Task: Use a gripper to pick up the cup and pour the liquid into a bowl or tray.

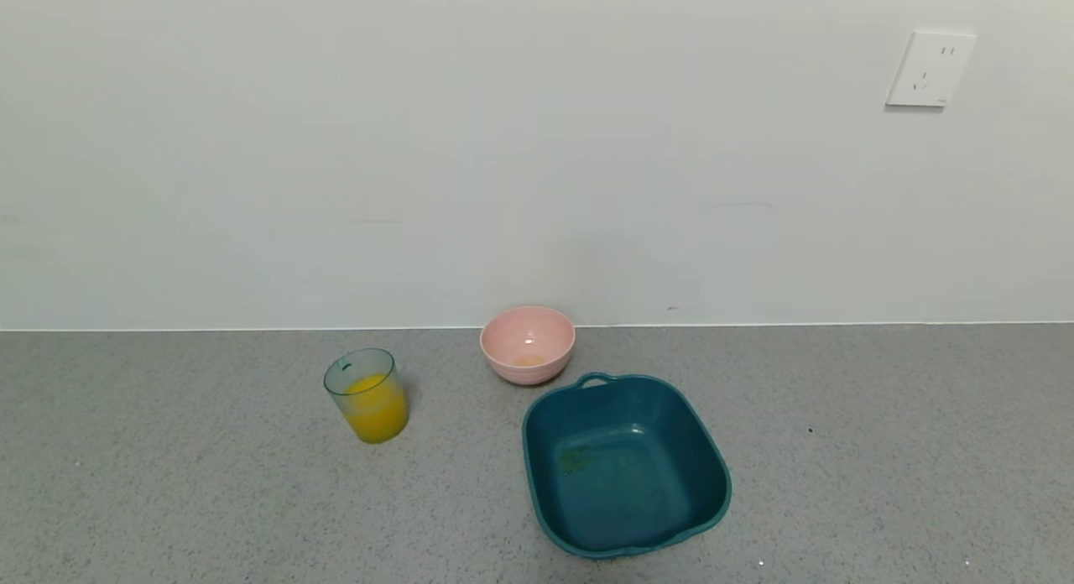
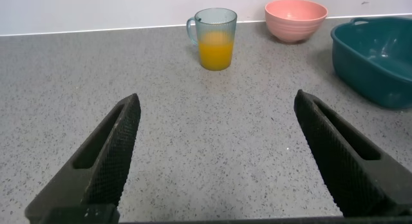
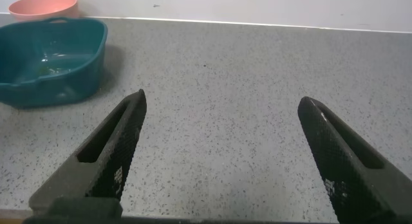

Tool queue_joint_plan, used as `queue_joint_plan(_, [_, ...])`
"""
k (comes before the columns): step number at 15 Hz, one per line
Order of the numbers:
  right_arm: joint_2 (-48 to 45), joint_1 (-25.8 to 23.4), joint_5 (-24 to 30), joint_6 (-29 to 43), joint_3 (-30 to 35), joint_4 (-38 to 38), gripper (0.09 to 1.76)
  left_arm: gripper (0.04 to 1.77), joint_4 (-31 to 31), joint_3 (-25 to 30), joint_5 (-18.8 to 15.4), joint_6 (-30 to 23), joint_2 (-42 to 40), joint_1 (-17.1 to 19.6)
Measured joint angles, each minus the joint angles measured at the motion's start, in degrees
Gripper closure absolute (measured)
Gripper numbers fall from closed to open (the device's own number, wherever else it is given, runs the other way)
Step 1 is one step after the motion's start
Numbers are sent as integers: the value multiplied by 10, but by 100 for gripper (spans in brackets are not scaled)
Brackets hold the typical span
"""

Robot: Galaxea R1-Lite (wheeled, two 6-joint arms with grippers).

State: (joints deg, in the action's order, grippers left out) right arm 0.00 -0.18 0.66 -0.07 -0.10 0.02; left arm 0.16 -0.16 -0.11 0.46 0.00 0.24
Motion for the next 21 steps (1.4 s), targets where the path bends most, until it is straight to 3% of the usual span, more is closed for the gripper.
queue_joint_plan(21, [0,0,0,0,0,0,14,9,-1,-1,0,9,0,0])
